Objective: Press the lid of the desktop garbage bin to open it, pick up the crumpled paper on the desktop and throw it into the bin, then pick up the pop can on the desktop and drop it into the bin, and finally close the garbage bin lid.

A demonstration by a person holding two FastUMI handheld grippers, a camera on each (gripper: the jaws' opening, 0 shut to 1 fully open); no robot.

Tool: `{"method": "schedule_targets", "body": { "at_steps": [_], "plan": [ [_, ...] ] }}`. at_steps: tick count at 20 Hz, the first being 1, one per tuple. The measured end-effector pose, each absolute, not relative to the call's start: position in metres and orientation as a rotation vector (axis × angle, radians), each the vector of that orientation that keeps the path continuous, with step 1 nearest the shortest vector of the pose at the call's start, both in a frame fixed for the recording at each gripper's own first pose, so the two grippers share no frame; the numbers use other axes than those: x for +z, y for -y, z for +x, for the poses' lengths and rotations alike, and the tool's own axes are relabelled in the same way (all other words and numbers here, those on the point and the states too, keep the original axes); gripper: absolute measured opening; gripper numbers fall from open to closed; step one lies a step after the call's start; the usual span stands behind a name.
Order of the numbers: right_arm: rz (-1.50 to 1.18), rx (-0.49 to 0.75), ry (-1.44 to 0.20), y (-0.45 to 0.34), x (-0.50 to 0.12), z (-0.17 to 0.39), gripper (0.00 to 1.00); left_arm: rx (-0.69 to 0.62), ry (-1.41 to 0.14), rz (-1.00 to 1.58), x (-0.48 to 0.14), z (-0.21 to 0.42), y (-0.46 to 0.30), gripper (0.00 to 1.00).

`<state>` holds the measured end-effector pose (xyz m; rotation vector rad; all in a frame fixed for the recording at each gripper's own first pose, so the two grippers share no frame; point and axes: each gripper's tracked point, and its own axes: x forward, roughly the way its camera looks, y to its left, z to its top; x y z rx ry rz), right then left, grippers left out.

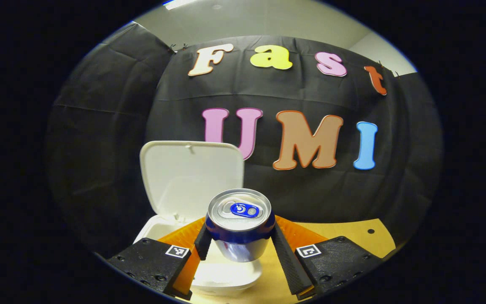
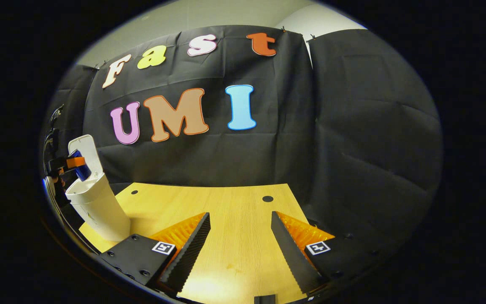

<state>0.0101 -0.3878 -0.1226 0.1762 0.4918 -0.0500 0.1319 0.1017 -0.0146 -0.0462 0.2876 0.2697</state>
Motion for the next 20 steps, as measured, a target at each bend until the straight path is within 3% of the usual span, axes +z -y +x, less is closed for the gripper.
{"method": "schedule_targets", "body": {
  "at_steps": [6,8,14,16,17,20],
  "plan": [
    [0.173,-0.024,-0.482,0.380,-0.122,0.007,1.00,0.328,-0.336,-0.019,-0.036,0.115,-0.139,0.79],
    [0.162,-0.024,-0.484,0.380,-0.122,0.003,0.96,0.324,-0.303,-0.018,-0.028,0.115,-0.138,0.77],
    [0.163,-0.053,-0.498,0.389,-0.126,-0.013,0.96,0.315,-0.209,0.045,0.025,0.125,-0.141,0.81],
    [0.173,-0.066,-0.498,0.393,-0.128,-0.017,1.00,0.311,-0.167,0.051,0.050,0.133,-0.143,0.91],
    [0.178,-0.070,-0.500,0.394,-0.129,-0.021,0.96,0.314,-0.140,0.058,0.064,0.138,-0.146,0.92],
    [0.184,-0.079,-0.505,0.394,-0.132,-0.028,1.00,0.314,-0.092,0.095,0.096,0.160,-0.152,0.93]
  ]
}}
